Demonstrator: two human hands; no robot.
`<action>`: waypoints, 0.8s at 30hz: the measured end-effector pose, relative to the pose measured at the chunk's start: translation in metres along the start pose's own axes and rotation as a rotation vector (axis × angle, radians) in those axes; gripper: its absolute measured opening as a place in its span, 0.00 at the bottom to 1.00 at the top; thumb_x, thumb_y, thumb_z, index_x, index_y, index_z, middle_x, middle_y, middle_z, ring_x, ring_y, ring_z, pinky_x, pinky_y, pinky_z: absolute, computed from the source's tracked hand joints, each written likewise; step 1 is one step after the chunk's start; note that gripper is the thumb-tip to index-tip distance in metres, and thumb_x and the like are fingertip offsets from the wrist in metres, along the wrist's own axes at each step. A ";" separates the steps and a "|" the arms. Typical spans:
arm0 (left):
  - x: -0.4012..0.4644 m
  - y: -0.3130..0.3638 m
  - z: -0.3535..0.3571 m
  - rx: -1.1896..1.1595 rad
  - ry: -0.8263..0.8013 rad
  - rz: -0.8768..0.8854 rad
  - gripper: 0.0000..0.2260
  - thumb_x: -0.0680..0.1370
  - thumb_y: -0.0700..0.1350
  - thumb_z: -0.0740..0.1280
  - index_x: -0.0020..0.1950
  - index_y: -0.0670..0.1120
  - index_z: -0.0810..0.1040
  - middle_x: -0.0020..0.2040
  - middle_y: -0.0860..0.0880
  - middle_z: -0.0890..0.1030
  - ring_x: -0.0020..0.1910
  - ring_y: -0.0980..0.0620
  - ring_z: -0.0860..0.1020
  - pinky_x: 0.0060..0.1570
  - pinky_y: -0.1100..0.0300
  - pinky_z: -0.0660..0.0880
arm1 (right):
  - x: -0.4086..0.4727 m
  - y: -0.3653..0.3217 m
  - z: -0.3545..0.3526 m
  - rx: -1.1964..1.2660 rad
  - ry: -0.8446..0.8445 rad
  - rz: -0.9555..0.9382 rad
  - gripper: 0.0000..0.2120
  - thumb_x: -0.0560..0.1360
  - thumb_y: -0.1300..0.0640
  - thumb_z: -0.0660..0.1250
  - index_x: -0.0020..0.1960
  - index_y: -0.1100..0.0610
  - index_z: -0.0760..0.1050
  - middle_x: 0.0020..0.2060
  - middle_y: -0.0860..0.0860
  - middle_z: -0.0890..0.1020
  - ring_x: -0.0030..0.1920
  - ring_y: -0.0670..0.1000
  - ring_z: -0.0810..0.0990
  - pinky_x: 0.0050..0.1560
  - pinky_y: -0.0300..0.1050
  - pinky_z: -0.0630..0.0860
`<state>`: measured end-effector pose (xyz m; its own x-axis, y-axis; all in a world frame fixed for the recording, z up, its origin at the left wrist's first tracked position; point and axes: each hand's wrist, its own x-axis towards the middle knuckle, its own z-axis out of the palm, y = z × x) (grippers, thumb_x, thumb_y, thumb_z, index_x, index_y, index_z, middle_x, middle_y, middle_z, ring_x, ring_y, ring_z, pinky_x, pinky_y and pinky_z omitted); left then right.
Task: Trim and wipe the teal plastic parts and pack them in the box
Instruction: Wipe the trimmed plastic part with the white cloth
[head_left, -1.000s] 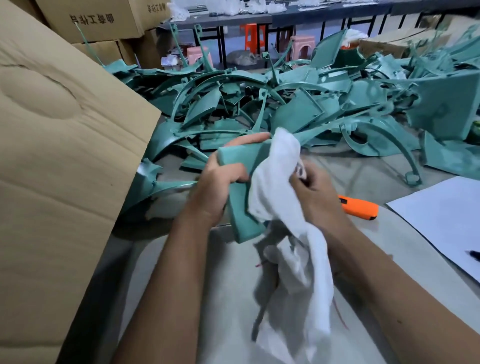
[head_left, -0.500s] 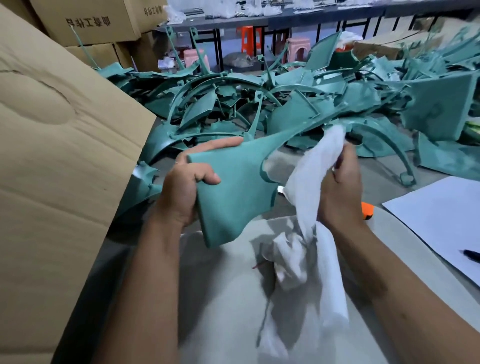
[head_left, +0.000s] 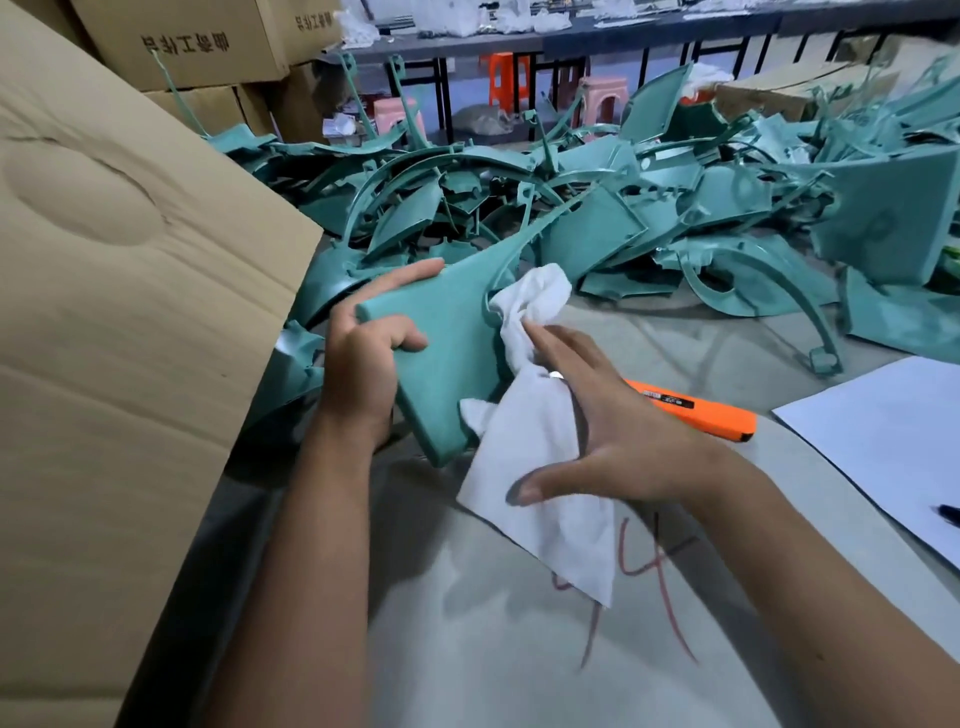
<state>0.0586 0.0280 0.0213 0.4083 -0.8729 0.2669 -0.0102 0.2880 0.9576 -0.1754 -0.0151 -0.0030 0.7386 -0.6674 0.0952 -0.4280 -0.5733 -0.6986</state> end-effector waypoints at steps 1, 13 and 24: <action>0.000 0.000 -0.003 -0.021 -0.028 -0.026 0.28 0.63 0.36 0.61 0.59 0.48 0.86 0.55 0.44 0.86 0.53 0.42 0.84 0.47 0.51 0.82 | 0.002 -0.003 0.006 -0.036 0.097 -0.021 0.63 0.59 0.36 0.84 0.83 0.41 0.51 0.76 0.40 0.61 0.74 0.38 0.65 0.74 0.41 0.66; -0.004 0.004 0.008 -0.133 -0.209 -0.083 0.29 0.63 0.34 0.60 0.62 0.45 0.84 0.58 0.39 0.84 0.55 0.36 0.82 0.55 0.44 0.79 | 0.012 0.006 -0.004 0.854 0.908 0.059 0.08 0.81 0.44 0.67 0.53 0.47 0.81 0.41 0.44 0.85 0.42 0.47 0.83 0.42 0.51 0.79; -0.013 0.006 0.047 -0.049 -0.483 -0.049 0.30 0.65 0.31 0.61 0.65 0.46 0.83 0.59 0.43 0.85 0.55 0.47 0.83 0.52 0.62 0.78 | 0.010 0.008 0.002 0.376 0.899 0.064 0.29 0.82 0.41 0.64 0.31 0.58 0.63 0.24 0.45 0.66 0.27 0.47 0.64 0.27 0.46 0.61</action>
<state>0.0106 0.0227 0.0288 -0.0631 -0.9656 0.2522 0.0462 0.2496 0.9672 -0.1705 -0.0250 -0.0094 -0.0201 -0.8947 0.4461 -0.1443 -0.4390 -0.8868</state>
